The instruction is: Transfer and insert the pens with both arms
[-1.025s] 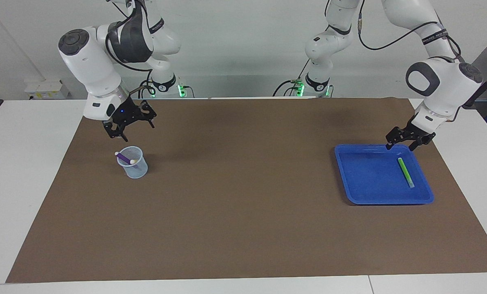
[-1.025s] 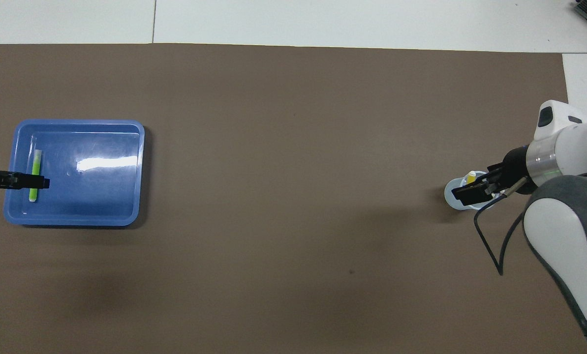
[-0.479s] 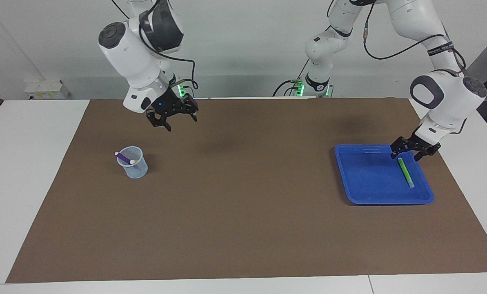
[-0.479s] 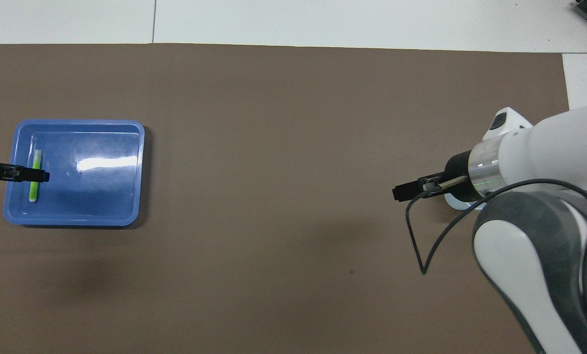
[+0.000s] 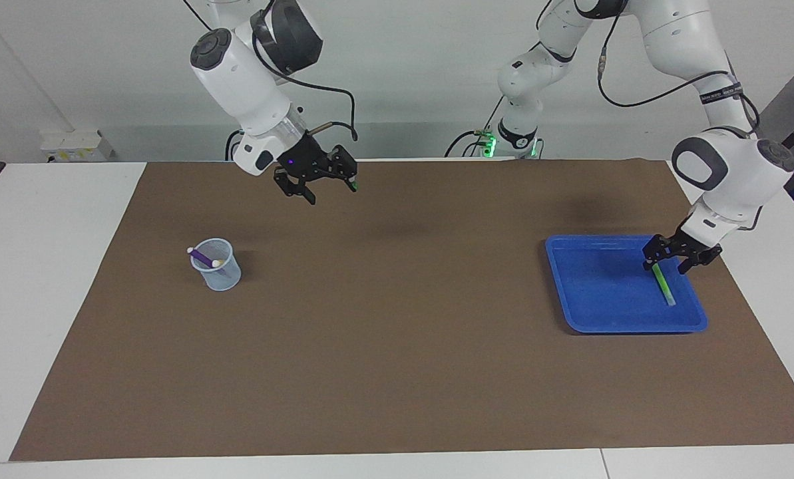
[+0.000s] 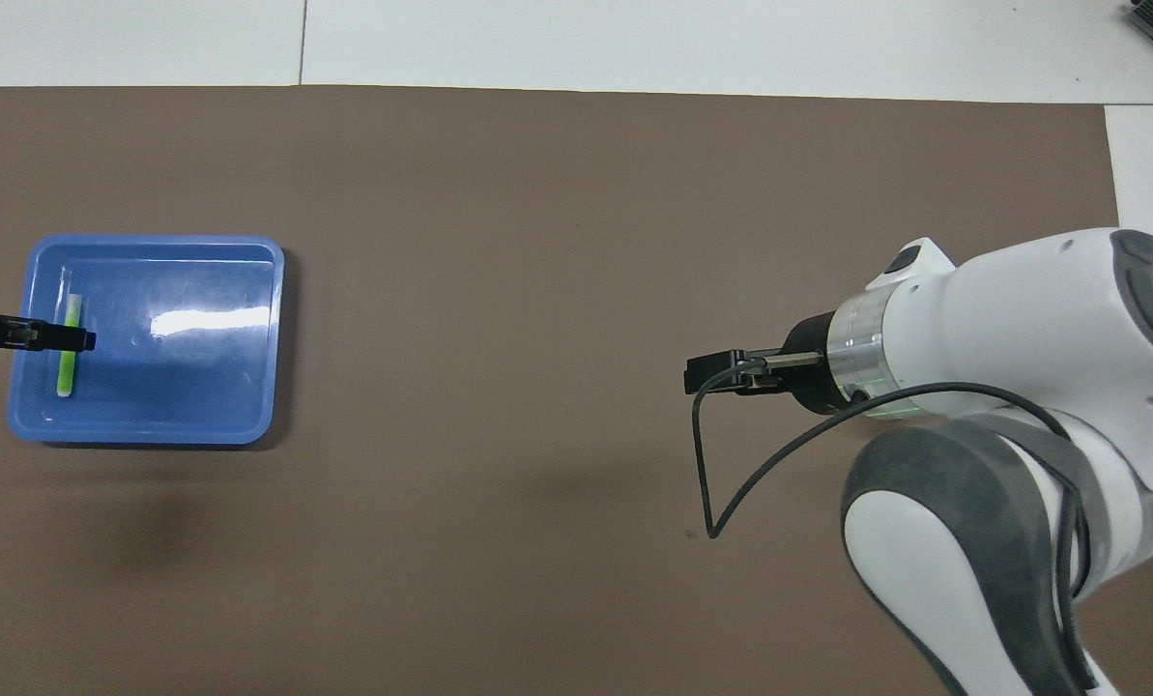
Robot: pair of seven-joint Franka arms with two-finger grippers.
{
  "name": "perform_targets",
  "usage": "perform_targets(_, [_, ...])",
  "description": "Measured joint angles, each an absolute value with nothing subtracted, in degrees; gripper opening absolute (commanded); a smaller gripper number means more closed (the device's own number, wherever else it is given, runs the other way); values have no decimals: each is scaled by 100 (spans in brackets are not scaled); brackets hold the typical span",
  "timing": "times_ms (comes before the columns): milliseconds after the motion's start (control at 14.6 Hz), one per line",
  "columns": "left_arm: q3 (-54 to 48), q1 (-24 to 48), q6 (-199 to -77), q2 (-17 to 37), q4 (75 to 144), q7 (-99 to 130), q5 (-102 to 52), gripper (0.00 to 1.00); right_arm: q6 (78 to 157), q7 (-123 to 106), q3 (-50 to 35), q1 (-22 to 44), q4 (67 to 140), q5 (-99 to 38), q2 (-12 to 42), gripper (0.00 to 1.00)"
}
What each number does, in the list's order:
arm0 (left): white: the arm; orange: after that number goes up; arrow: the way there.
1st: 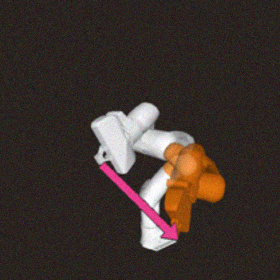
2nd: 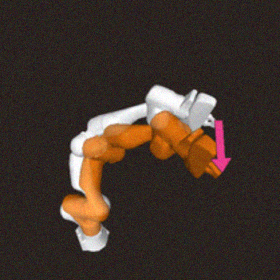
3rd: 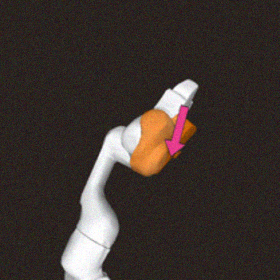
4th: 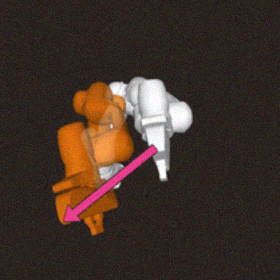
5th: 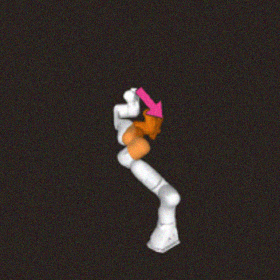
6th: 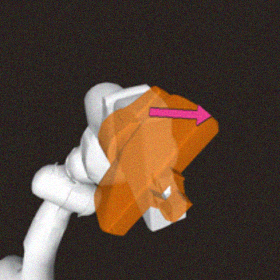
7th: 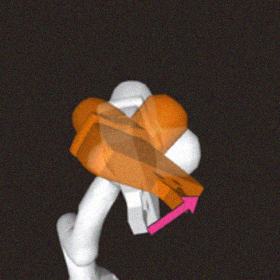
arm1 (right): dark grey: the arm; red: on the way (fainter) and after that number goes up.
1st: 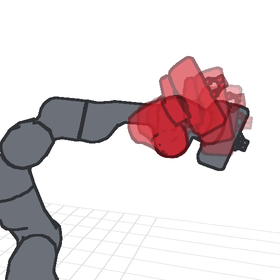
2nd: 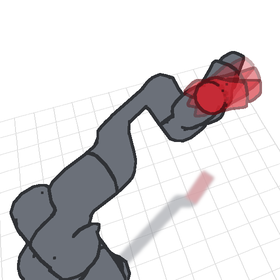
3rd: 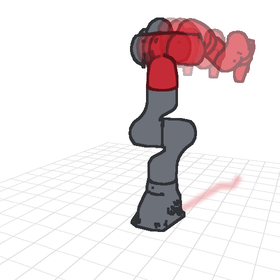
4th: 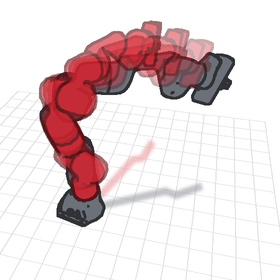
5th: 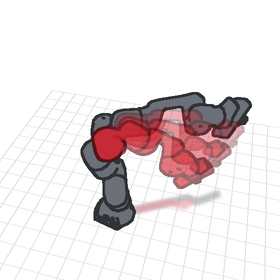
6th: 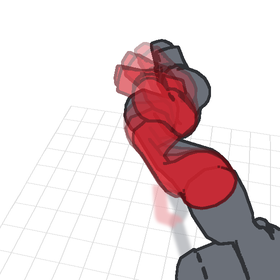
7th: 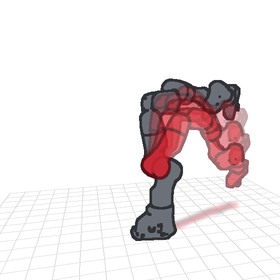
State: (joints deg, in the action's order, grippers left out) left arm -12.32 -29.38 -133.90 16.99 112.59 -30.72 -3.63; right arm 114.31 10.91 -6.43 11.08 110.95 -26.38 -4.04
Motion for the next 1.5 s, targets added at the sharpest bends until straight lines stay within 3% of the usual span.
perform_targets(547, [-1242, -2951, -13765, 2034, 11171, -3100, -363, 90, 11859, 2008, -678, 1414, 11098, -2897, -380, 100])
perform_targets(889, [-1242, -2951, -13799, 2134, 11089, -3105, -363, 83, 11894, 2323, -680, 1539, 11098, -2898, -380, 100])
perform_targets(1094, [-1244, -2951, -13862, 2175, 11084, -3108, -362, 74, 11905, 2326, -678, 1538, 11098, -2898, -380, 100])
perform_targets(1504, [-1246, -2952, -13873, 2217, 11043, -3109, -362, 71, 11907, 2336, -676, 1538, 11098, -2968, -380, 100])
